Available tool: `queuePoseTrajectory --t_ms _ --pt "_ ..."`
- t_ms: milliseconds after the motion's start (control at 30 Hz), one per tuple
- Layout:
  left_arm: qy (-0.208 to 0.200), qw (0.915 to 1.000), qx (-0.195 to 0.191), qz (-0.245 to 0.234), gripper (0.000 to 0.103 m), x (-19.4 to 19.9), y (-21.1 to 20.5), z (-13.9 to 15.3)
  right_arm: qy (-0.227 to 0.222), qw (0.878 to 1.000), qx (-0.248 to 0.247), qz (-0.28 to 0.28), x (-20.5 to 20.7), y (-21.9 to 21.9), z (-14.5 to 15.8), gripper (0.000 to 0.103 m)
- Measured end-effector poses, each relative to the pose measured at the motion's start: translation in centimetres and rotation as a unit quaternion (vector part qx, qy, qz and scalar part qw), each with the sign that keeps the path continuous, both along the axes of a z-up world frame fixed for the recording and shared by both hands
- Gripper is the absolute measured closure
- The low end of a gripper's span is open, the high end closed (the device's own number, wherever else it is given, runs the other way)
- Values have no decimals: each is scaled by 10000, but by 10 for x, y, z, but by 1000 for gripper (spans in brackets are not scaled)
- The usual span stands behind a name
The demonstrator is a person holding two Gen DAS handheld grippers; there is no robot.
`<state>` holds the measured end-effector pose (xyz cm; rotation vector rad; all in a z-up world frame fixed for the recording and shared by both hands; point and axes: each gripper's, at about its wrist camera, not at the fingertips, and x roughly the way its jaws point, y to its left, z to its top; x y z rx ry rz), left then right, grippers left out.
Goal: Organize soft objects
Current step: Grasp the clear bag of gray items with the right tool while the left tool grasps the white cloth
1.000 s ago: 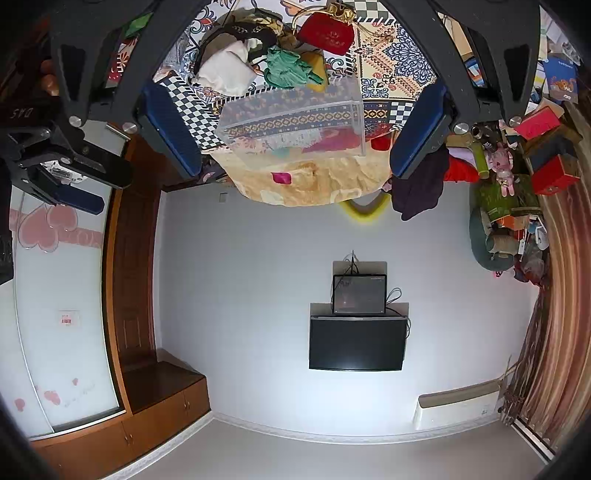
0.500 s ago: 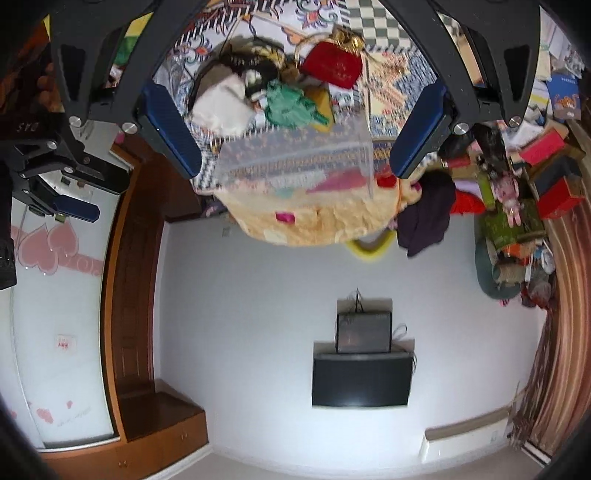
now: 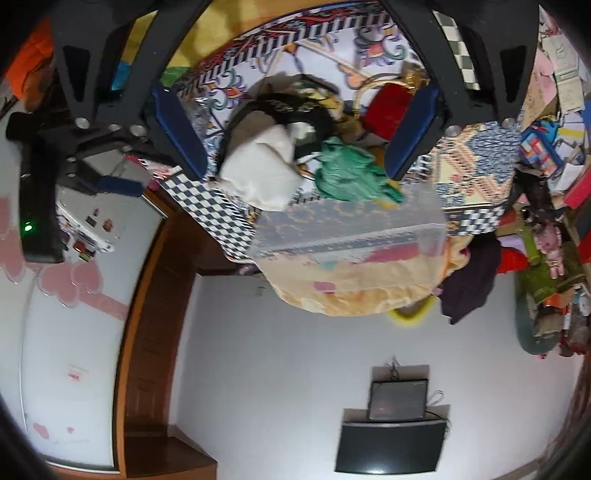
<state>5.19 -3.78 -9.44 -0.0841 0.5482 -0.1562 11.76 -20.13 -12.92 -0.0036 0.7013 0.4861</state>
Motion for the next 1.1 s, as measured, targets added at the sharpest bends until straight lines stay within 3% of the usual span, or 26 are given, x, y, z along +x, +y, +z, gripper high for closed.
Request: queuePoseTrajectory --t_ms 267,467,533,633,833,900,1100 --pt "456 9985 37 -314 13 34 -23 -17 545 9985 24 52 10 -2 -27 18" --pt "790 9962 169 -326 18 54 -28 -39 956 9952 152 128 6 -9 -45 37" --pt "847 9957 190 -329 27 57 -27 -43 947 9952 177 159 3 -11 -44 51" --pt "929 9949 82 -379 40 62 -24 -47 872 9960 122 155 1 -9 -41 62" --pt "964 9943 -68 -457 81 64 -20 -48 737 9971 193 57 6 -9 -34 74" --pt "926 9944 -148 -497 86 61 -17 -45 659 9976 212 24 7 -11 -29 74" --pt "564 9971 -215 -454 88 48 -10 -22 334 9990 291 -72 7 -16 -7 74"
